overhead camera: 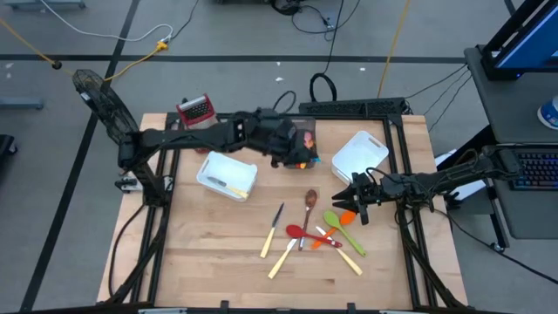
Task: Pick & Place Kitchen Items
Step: Put the yellow knife into the left white bin
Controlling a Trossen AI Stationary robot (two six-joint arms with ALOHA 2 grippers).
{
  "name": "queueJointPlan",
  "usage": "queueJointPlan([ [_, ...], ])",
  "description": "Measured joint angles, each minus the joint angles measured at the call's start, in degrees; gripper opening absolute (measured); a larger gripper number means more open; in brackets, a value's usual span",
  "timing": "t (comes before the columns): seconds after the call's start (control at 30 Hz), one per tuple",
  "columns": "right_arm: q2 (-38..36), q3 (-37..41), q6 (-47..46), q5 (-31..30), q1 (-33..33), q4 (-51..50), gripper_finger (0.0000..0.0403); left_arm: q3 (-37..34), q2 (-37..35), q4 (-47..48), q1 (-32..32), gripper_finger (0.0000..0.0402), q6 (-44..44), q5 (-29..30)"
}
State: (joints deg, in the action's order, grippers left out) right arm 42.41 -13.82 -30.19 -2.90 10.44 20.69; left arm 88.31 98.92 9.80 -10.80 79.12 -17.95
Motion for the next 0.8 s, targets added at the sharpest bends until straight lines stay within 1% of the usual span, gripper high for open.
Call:
queueJointPlan([
  [0.07, 0.0, 0.0, -0.6, 0.0, 0.0, 0.0, 0.0114, 0.0, -0.4, 0.3, 2.5, 0.0182, -2.4, 4.1],
  [0.13, 0.0, 0.0, -0.6, 0.0, 0.0, 0.1, 0.0114, 0.0, -0.4, 0.2, 4.7, 0.0182, -7.7, 8.7],
  [0.23, 0.0, 0.0, -0.1, -0.3, 0.0, 0.5, 0.0114, 0.0, -0.2, 0.5, 7.3, 0.0182, -16.6, 12.4],
  [0.4, 0.0, 0.0, 4.7, -0.1, 0.0, 1.1, 0.0114, 0.0, -0.3, 4.0, 10.6, 0.0182, -25.5, 20.0],
  [0.5, 0.0, 0.0, 6.5, -0.1, 0.0, 1.4, 0.0114, 0.0, -0.3, 6.7, 12.6, 0.0182, -32.2, 23.2],
  [0.57, 0.0, 0.0, 5.6, 0.1, 0.0, 1.4, 0.0114, 0.0, -0.3, 7.9, 14.0, 0.0182, -33.0, 24.3],
  [0.67, 0.0, 0.0, 1.2, 0.7, 0.0, 1.5, 0.0114, 0.0, -0.3, 10.0, 15.5, 0.0182, -30.0, 24.5],
  [0.8, 0.0, 0.0, 2.5, 7.8, 0.1, 1.8, 0.0114, 0.0, -0.3, 13.5, 16.7, 0.0182, -29.6, 24.6],
])
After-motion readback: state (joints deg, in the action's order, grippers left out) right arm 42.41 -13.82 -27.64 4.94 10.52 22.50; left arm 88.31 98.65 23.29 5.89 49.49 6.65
